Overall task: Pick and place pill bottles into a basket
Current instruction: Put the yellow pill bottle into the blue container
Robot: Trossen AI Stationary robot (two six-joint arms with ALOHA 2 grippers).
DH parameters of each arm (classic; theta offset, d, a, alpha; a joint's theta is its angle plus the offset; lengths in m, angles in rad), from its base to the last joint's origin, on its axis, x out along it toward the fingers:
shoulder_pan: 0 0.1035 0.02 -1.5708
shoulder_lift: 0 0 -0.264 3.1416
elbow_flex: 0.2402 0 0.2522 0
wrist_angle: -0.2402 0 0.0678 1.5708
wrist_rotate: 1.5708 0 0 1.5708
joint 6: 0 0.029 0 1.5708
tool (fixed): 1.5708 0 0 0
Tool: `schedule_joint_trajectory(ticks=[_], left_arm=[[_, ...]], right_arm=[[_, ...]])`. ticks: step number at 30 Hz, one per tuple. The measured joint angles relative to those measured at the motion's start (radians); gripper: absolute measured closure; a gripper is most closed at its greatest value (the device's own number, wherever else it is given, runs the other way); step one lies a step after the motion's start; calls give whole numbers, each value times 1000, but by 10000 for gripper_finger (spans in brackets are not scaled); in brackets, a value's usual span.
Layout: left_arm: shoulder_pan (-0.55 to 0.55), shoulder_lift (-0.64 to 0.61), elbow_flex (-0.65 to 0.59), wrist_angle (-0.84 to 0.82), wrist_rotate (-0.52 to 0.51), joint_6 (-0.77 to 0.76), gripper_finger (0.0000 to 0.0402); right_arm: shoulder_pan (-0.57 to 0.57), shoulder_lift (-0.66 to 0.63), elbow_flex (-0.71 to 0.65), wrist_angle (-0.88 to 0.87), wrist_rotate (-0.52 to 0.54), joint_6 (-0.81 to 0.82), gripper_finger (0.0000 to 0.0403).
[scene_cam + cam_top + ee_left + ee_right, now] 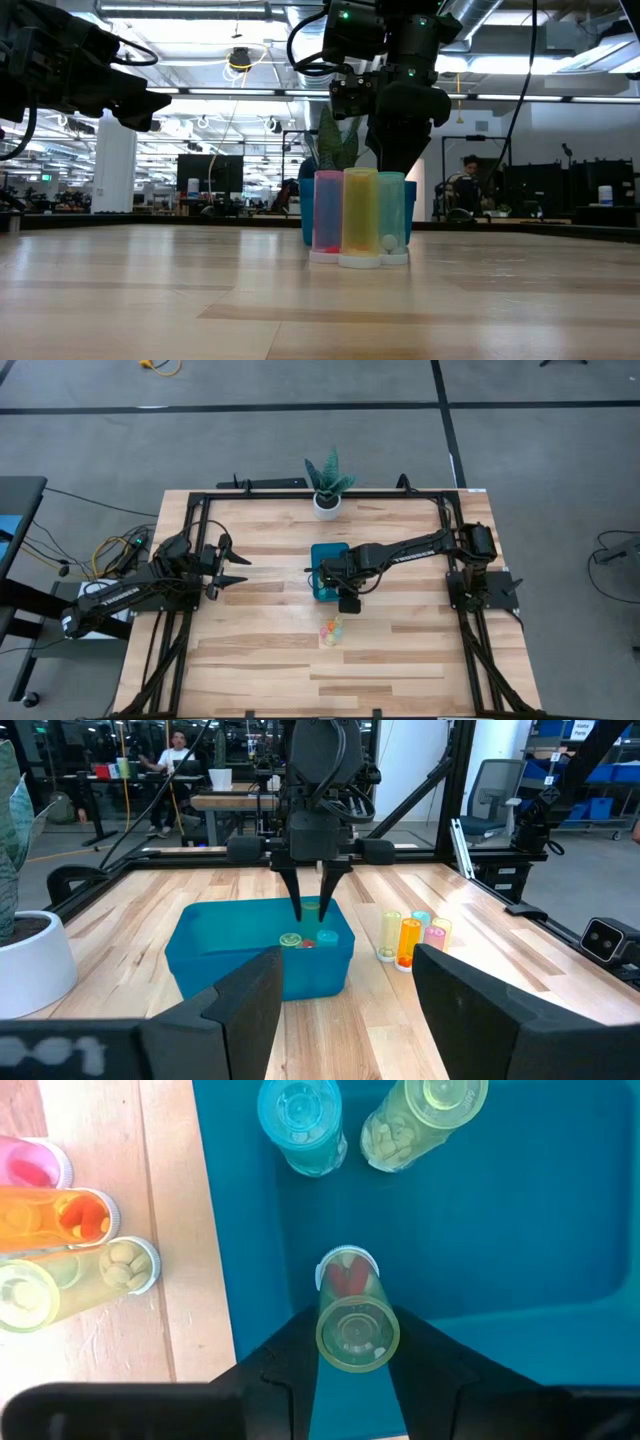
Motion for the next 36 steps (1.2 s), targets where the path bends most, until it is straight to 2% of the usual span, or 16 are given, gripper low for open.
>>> schedule_joint_trajectory(ticks=[9,13,36], left_arm=[[0,0,0,0,0,0,189],[0,0,0,0,0,0,189],[0,0,0,0,0,0,189]], right_arm=[[0,0,0,0,0,2,215],[0,0,0,0,0,-1,195],[0,0,0,95,0,-36,195]])
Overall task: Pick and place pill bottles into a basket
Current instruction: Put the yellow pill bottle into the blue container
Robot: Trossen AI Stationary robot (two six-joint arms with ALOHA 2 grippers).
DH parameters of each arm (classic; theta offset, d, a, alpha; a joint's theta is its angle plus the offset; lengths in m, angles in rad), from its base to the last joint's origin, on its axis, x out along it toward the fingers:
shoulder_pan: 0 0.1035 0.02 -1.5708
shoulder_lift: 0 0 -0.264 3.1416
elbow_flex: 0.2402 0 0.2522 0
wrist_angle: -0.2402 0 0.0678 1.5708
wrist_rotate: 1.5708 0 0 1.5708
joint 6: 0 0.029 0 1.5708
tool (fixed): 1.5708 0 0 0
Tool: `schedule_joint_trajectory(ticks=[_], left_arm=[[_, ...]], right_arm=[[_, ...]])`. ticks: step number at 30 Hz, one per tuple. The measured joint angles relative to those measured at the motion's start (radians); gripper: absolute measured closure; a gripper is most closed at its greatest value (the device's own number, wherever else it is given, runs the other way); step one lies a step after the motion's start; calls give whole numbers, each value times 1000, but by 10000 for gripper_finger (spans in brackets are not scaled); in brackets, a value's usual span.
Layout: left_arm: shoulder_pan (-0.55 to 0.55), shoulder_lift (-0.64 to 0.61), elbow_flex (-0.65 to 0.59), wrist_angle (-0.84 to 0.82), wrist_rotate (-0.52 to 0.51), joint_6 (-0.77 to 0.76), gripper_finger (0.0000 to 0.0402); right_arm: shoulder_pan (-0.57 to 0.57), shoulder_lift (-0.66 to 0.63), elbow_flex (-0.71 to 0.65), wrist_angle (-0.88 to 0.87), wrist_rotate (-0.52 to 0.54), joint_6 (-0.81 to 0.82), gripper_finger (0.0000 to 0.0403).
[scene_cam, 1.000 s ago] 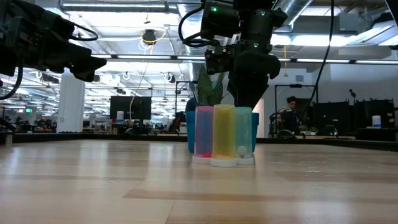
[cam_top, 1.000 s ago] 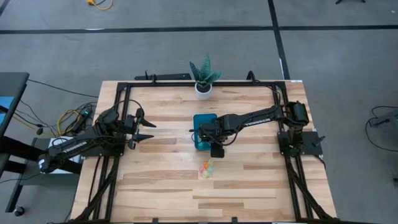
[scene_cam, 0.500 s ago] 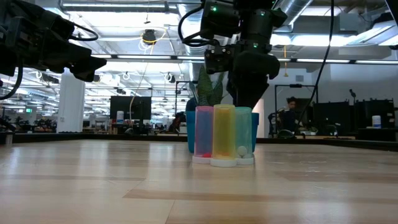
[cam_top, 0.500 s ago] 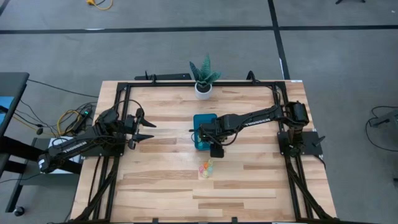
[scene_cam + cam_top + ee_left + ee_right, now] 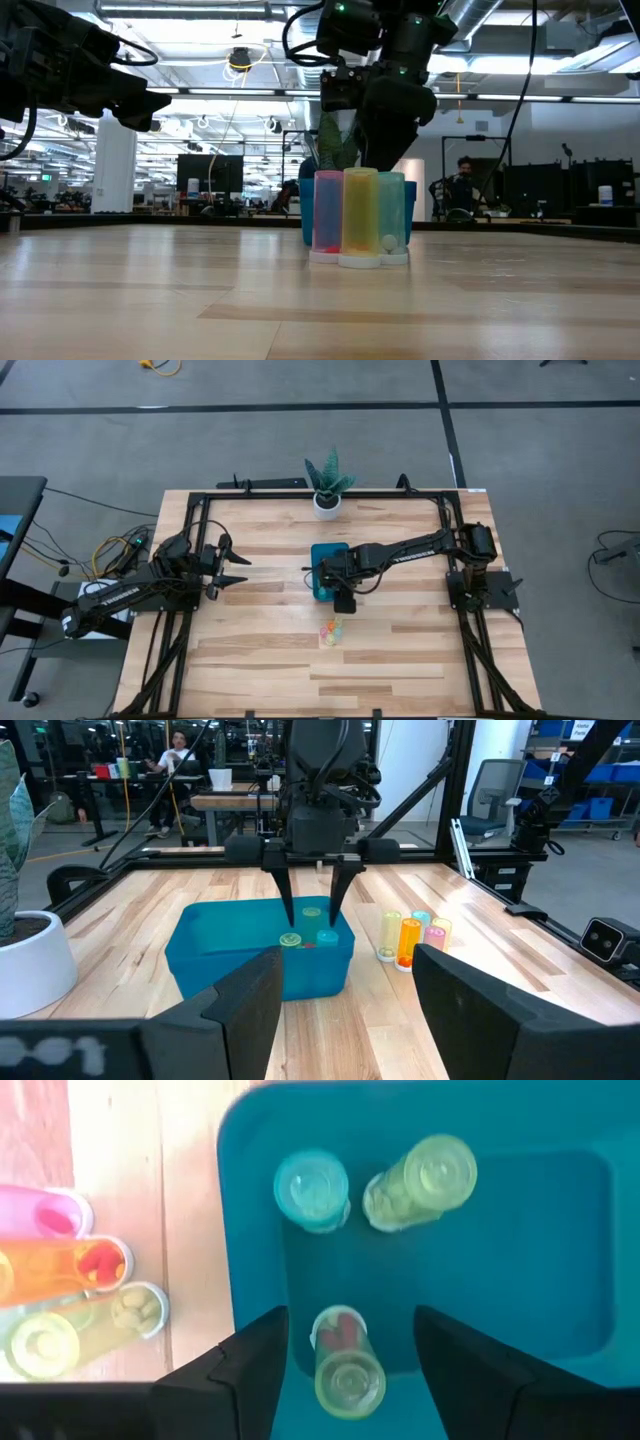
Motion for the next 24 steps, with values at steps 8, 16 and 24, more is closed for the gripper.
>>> schedule_joint_trajectory(ticks=[8,16,24], left_arm=[[0,0,0,0,0,0,189],[0,0,0,0,0,0,189],[0,0,0,0,0,0,189]], right_arm=[[-7,-32,1,36,11,-27,195],[29,-140,1,36,104,-27,205],[192,-144,1,28,156,25,215]])
